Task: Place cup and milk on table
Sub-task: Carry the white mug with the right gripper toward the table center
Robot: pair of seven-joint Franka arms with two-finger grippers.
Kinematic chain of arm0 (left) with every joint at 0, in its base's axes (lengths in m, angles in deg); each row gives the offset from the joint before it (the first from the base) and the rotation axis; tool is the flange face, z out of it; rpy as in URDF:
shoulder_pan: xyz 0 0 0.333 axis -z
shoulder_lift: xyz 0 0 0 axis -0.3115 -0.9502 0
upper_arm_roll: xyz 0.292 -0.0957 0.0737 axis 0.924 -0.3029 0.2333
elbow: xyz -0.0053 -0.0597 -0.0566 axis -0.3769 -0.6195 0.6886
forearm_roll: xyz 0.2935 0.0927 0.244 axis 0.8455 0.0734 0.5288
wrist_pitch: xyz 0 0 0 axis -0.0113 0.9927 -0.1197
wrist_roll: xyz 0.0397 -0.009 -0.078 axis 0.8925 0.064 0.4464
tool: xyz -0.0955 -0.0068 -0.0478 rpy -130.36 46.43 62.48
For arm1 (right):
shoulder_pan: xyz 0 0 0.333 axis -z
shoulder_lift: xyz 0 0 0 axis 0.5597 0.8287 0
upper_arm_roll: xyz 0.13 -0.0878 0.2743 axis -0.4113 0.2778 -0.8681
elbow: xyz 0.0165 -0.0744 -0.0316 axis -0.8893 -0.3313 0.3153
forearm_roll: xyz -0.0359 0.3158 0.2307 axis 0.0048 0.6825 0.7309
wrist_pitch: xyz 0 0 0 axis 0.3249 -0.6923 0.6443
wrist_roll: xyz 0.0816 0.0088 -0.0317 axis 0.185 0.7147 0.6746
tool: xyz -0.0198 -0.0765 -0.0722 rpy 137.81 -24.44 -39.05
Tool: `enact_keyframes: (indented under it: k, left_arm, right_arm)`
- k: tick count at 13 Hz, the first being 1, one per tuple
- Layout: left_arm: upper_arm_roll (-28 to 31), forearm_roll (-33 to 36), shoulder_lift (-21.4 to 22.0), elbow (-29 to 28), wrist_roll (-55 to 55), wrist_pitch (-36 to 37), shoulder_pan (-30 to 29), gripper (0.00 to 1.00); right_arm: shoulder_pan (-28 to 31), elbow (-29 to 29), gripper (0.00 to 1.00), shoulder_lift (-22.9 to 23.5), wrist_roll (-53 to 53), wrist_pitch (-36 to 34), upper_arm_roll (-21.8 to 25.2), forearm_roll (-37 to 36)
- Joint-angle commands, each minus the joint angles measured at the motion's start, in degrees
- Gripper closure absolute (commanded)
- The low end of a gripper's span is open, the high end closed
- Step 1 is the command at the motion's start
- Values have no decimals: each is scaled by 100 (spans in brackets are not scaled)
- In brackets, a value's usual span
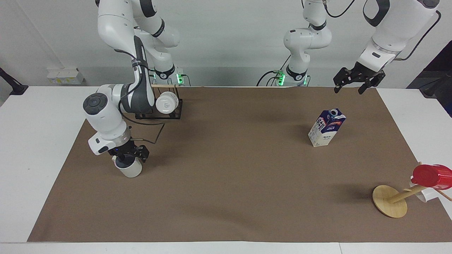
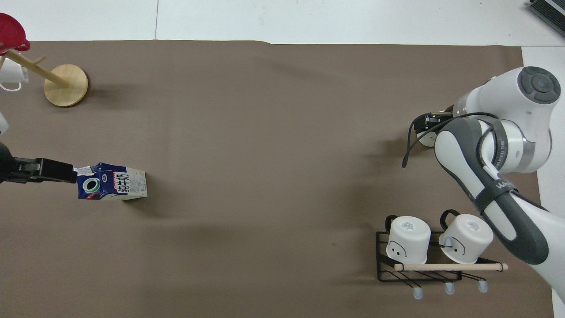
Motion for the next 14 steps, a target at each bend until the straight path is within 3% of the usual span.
enact_keyframes:
  k: [1, 2, 6, 10, 14]
  left_arm:
    - [-25, 113, 169, -215, -79, -139, -51, 0]
    - [-25, 113, 169, -207, -79, -139, -51, 0]
    - [-25, 113, 169, -207, -79, -139, -51, 0]
    - [-25, 113, 160, -207, -79, -139, -42, 0]
    - [-25, 113, 169, -207, -61, -139, -42, 0]
  right_arm:
    - [17, -90, 86, -45, 75, 114, -20, 3]
    - [17, -90, 100, -54, 75, 80, -20, 3]
    - [8, -81, 100, -115, 92, -8, -29, 3]
    - [-149, 103, 100, -598, 365, -570, -222, 3]
    - [-597, 1103, 100, -652, 50, -1720, -222, -102]
